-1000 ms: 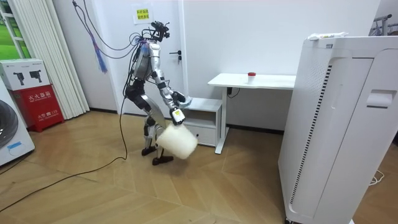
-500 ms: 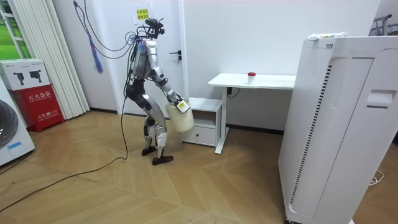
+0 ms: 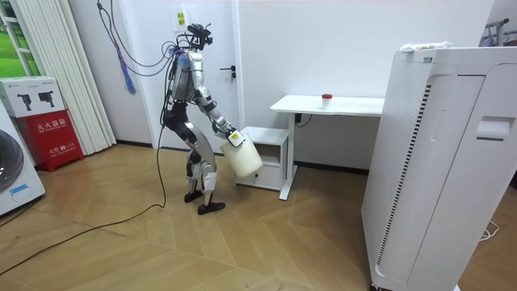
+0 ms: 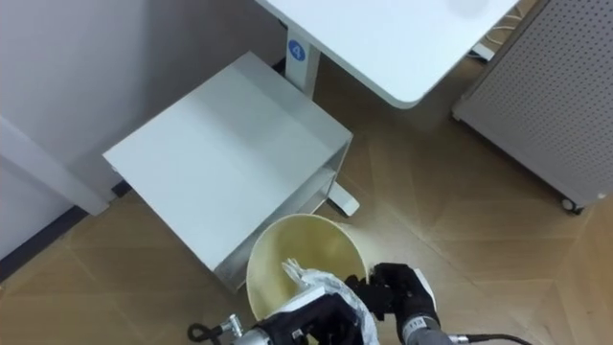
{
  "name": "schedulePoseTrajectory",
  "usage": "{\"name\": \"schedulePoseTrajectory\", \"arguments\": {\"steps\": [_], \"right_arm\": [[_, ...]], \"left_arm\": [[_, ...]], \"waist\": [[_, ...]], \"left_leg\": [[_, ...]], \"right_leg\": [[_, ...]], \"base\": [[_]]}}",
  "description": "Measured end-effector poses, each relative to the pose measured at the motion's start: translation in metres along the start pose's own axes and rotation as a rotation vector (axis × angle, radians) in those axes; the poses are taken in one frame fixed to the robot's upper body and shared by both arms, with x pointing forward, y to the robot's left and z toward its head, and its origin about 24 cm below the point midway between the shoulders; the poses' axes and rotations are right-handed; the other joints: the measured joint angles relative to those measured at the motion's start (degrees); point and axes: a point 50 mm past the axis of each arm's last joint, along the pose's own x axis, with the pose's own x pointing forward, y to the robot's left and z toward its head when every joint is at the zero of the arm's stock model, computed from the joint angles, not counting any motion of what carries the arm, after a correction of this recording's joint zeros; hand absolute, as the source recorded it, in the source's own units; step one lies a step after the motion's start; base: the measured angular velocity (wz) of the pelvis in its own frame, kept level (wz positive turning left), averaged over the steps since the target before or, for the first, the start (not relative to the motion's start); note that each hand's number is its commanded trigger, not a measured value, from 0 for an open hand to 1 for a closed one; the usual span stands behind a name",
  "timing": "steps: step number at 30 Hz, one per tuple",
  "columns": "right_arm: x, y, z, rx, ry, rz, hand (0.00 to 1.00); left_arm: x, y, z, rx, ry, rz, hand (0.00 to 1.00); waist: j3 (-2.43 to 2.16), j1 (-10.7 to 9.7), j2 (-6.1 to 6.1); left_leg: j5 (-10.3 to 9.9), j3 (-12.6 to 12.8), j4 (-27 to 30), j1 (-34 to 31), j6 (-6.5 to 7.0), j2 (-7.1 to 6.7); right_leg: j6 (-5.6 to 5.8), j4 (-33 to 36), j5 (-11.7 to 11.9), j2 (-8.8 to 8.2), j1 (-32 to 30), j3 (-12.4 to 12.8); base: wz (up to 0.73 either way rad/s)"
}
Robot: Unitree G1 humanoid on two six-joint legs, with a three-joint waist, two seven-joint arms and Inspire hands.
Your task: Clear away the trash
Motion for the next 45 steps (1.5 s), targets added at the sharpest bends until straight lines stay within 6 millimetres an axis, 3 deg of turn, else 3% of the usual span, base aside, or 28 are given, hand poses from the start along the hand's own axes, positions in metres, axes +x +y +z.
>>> {"name": "schedulePoseTrajectory", "arguments": {"steps": [4, 6, 9, 18, 21, 34, 40, 45], "right_arm": [[0.000, 0.000, -0.001, 0.003, 0.005, 0.006, 1.00], [-0.002, -0.001, -0.008, 0.002, 0.025, 0.002, 1.00], [-0.006, -0.003, -0.016, 0.006, 0.046, -0.005, 1.00], [-0.008, -0.005, -0.022, 0.016, 0.062, -0.016, 1.00], [-0.008, -0.004, -0.022, 0.016, 0.062, -0.010, 1.00], [-0.016, -0.012, -0.039, 0.091, 0.107, -0.020, 1.00], [-0.023, -0.018, -0.052, 0.105, 0.143, -0.028, 1.00], [-0.031, -0.028, -0.064, 0.136, 0.160, -0.066, 1.00]], "left_arm": [[-0.001, -0.005, -0.001, -0.013, 0.001, -0.009, 0.00], [-0.002, -0.010, -0.003, -0.013, 0.009, -0.031, 0.00], [-0.004, -0.013, -0.005, 0.000, 0.019, -0.069, 0.00], [-0.007, -0.016, -0.008, 0.025, 0.031, -0.126, 0.00], [-0.010, -0.013, -0.012, 0.043, 0.045, -0.130, 0.00], [-0.017, -0.010, -0.017, 0.083, 0.058, -0.130, 0.00], [-0.022, -0.015, -0.019, 0.130, 0.057, -0.140, 0.00], [-0.033, 0.003, -0.016, 0.145, 0.030, -0.060, 0.00]], "waist": [[-0.19, -0.01, 0.20], [-1.04, 0.00, 0.91], [-1.36, -0.08, 1.34], [-1.23, -0.23, 1.11], [-1.03, -0.08, 0.79], [-0.97, 0.13, 0.80], [-0.92, 0.60, 0.82], [-0.91, 1.45, 1.06]], "left_leg": [[0.01, -0.02, 0.12, -0.01, 0.01, -0.04], [0.10, -0.07, -0.04, 0.02, 0.17, -0.10], [0.87, 0.20, -1.47, 0.79, 0.50, -0.96], [1.72, 0.30, -3.08, 1.26, 0.74, -1.70], [1.70, 0.51, -3.17, 1.37, 0.75, -1.63], [1.63, 0.73, -4.83, 1.56, 0.83, -1.61], [1.63, 0.74, -6.93, 5.46, 0.82, -1.85], [1.61, 0.50, -8.11, 7.98, 0.79, -1.77]], "right_leg": [[0.02, -0.11, -0.01, -0.08, -0.02, 0.02], [0.02, -0.16, -0.01, -0.16, 0.06, -0.06], [0.05, -0.14, 0.00, -0.87, 0.13, 0.05], [0.35, -1.11, 0.54, -1.18, 0.32, 0.31], [0.37, -1.21, 0.53, -1.12, 0.36, 0.38], [0.58, -3.19, 0.60, -0.91, 0.86, 0.03], [0.94, -5.39, 0.38, -0.75, 5.03, -0.59], [1.05, -7.45, 0.34, -0.55, 8.14, -2.08]], "base": [[0.00], [0.02], [0.06], [0.00], [0.00], [0.00], [0.01], [0.03]]}}
